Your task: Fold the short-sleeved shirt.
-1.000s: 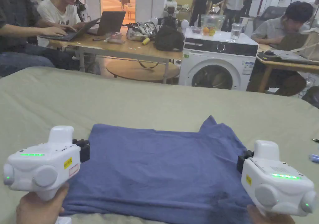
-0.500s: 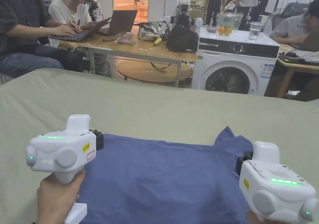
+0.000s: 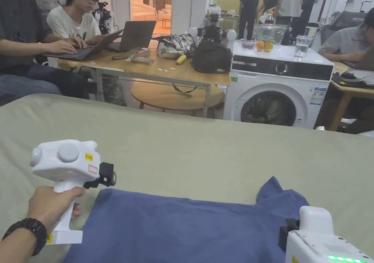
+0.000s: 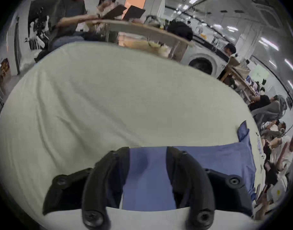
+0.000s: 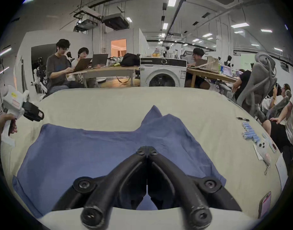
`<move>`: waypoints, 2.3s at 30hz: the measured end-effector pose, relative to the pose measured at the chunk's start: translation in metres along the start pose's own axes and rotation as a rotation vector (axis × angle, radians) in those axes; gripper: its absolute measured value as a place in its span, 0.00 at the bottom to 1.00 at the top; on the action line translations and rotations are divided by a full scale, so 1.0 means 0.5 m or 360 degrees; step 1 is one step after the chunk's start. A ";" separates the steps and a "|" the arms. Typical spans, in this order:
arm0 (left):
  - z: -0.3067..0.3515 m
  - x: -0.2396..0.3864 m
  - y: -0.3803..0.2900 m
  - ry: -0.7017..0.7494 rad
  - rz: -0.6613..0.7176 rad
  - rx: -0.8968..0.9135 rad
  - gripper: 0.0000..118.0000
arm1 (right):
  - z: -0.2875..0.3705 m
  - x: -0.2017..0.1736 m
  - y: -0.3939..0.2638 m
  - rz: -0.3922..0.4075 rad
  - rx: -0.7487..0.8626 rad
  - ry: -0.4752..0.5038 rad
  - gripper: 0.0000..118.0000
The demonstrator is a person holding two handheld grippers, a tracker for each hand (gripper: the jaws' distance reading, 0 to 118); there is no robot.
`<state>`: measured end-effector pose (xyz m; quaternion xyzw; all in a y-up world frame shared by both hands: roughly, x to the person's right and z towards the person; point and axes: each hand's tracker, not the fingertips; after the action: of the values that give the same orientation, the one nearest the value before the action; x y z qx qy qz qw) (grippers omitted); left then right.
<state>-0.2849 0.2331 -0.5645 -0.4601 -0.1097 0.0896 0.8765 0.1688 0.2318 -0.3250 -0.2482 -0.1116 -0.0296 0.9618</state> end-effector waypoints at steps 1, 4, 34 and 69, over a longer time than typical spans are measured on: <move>-0.018 -0.001 -0.003 0.0047 -0.0004 -0.0065 0.49 | -0.005 0.002 -0.002 0.0009 -0.0010 -0.0006 0.00; -0.072 -0.006 -0.008 0.0187 -0.0067 -0.0184 0.50 | -0.015 0.013 -0.009 0.0023 -0.0041 -0.0019 0.00; -0.021 0.028 -0.052 0.0190 -0.0242 0.0076 0.00 | -0.405 0.227 0.104 -0.0030 -0.0977 0.0004 0.51; 0.427 0.158 0.182 0.0037 -0.0255 0.0703 0.00 | 0.070 0.235 0.529 -0.0094 0.0225 -0.0109 0.00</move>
<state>-0.2730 0.4724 -0.5130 -0.2478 -0.1135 0.0362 0.9615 0.3060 0.4800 -0.3925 -0.1771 -0.1535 -0.0414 0.9713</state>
